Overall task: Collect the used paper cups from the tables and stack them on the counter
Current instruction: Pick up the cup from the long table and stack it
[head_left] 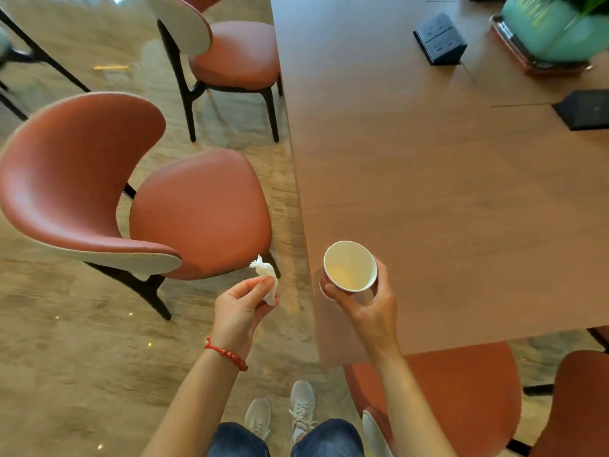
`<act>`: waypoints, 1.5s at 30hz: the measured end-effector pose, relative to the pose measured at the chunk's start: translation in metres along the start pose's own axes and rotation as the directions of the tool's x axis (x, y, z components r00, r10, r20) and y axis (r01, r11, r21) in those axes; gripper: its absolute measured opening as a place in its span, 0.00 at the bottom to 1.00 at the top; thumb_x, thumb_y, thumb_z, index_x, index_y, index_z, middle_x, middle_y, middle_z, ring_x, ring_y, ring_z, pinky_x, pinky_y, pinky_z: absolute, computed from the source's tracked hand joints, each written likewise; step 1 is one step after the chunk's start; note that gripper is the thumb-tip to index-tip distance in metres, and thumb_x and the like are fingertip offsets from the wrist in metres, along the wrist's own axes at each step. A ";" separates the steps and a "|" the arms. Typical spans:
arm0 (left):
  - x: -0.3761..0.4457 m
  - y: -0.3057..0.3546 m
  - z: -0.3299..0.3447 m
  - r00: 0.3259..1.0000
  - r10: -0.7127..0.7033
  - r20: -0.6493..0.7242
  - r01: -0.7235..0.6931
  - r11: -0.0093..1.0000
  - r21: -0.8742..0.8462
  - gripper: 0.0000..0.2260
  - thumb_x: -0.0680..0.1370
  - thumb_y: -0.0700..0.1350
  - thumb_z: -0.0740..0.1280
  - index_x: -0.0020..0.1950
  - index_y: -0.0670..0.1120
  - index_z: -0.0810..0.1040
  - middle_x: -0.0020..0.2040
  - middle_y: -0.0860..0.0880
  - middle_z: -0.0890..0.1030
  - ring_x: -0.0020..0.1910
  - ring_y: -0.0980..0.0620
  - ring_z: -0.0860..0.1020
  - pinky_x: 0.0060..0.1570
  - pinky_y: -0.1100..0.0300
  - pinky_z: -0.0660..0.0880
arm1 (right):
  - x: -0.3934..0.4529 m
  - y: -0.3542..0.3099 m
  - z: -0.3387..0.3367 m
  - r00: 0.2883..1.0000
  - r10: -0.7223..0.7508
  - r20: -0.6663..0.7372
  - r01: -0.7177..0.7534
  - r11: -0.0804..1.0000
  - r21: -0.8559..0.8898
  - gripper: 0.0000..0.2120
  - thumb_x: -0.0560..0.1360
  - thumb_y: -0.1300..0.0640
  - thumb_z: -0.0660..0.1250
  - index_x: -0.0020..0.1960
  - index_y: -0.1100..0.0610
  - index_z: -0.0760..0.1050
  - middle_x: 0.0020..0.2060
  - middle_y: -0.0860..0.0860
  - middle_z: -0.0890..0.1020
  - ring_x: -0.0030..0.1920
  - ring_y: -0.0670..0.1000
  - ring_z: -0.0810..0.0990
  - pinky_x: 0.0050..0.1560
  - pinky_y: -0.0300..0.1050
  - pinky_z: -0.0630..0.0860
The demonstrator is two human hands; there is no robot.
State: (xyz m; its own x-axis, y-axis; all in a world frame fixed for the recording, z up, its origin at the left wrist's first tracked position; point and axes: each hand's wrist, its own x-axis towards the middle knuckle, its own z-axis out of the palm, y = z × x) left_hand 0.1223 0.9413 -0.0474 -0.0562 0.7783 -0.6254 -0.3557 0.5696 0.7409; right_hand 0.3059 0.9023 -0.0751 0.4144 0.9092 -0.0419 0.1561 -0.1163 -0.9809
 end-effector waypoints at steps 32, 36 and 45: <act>-0.280 -0.033 -0.462 0.541 0.024 -0.841 -0.631 0.672 -0.387 0.03 0.71 0.36 0.70 0.37 0.39 0.81 0.30 0.47 0.81 0.29 0.56 0.80 0.31 0.65 0.78 | -0.354 -0.097 0.356 0.297 -0.201 0.933 0.262 0.957 0.123 0.31 0.60 0.54 0.81 0.55 0.36 0.69 0.50 0.33 0.78 0.53 0.33 0.75 0.47 0.23 0.69; -0.327 -0.054 -0.521 0.423 -0.017 -0.906 -0.704 0.624 -0.340 0.05 0.71 0.36 0.70 0.34 0.39 0.81 0.29 0.47 0.81 0.30 0.55 0.80 0.32 0.65 0.77 | -0.430 -0.103 0.395 0.121 -0.165 0.979 0.255 0.958 0.130 0.31 0.60 0.55 0.81 0.56 0.37 0.69 0.51 0.36 0.79 0.52 0.33 0.75 0.47 0.25 0.71; -0.354 -0.071 -0.593 0.302 -0.111 -0.947 -0.776 0.549 -0.311 0.06 0.69 0.39 0.73 0.32 0.44 0.84 0.36 0.47 0.84 0.36 0.53 0.83 0.33 0.64 0.77 | -0.496 -0.111 0.468 -0.055 -0.146 0.988 0.273 0.949 0.155 0.30 0.60 0.53 0.81 0.53 0.35 0.69 0.48 0.31 0.78 0.51 0.30 0.74 0.44 0.21 0.69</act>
State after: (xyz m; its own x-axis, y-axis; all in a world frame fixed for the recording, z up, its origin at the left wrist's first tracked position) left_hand -0.3856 0.4684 -0.0238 -0.8610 -0.0782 -0.5025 -0.4421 -0.3734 0.8156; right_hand -0.3372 0.6513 -0.0342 -0.9312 0.3620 -0.0426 0.1223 0.2002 -0.9721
